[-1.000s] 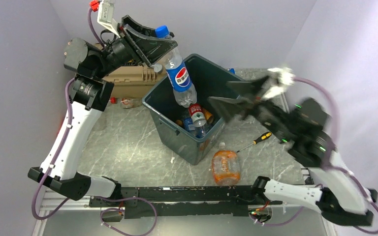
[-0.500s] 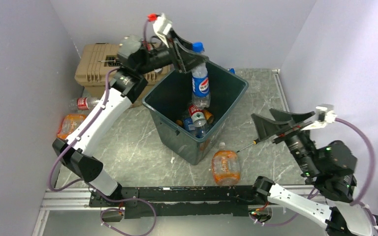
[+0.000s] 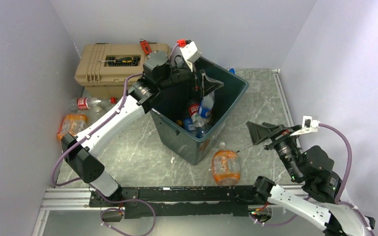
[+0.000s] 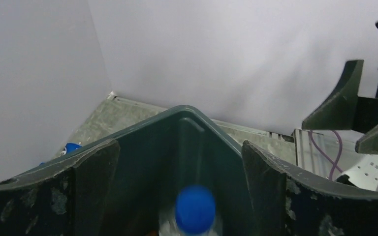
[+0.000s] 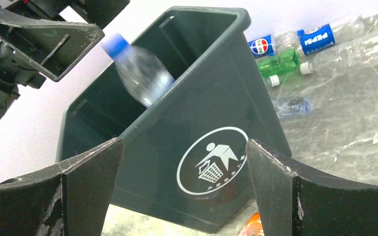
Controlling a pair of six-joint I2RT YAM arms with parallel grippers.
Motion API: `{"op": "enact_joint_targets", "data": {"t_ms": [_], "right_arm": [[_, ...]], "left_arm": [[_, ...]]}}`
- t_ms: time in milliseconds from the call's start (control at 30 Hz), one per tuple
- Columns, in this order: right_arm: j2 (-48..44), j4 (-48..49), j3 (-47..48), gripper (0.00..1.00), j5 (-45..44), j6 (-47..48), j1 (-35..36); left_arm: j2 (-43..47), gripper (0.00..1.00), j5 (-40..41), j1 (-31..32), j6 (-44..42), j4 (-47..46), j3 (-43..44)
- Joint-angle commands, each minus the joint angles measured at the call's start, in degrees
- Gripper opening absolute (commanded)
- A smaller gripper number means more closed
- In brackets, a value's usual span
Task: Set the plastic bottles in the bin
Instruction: Place the plastic bottle in the trash bin, then pick up the plastic bottle at the center of the board.
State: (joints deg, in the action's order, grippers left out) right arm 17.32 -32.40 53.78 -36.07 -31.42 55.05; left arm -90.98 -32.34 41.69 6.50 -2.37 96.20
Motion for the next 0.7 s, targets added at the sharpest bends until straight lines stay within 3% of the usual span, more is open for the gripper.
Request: {"op": "enact_joint_targets", "data": {"t_ms": [0, 167, 267, 533, 667], "right_arm": [[-4.83, 0.2, -2.97, 1.0, -2.88, -7.02, 0.24], [-11.71, 3.89, -7.72, 1.0, -1.31, -6.74, 0.24], [-14.11, 4.3, -9.95, 1.0, -1.63, -6.64, 0.24], [-7.62, -11.37, -10.54, 0.99, -13.88, -20.73, 0.24], [-2.99, -17.6, -11.53, 0.98, -16.2, -29.4, 0.24]], "left_arm": [[4.02, 1.0, 5.13, 0.17, -0.55, -5.98, -0.36], [11.85, 0.99, 12.94, 0.18, 1.01, -8.27, -2.21], [18.0, 0.99, 20.94, 0.19, 0.86, -3.45, -3.25], [35.7, 0.99, 58.97, 0.08, -4.06, 17.32, -14.72], [42.17, 1.0, 78.18, 0.02, -0.84, 25.35, -23.31]]}}
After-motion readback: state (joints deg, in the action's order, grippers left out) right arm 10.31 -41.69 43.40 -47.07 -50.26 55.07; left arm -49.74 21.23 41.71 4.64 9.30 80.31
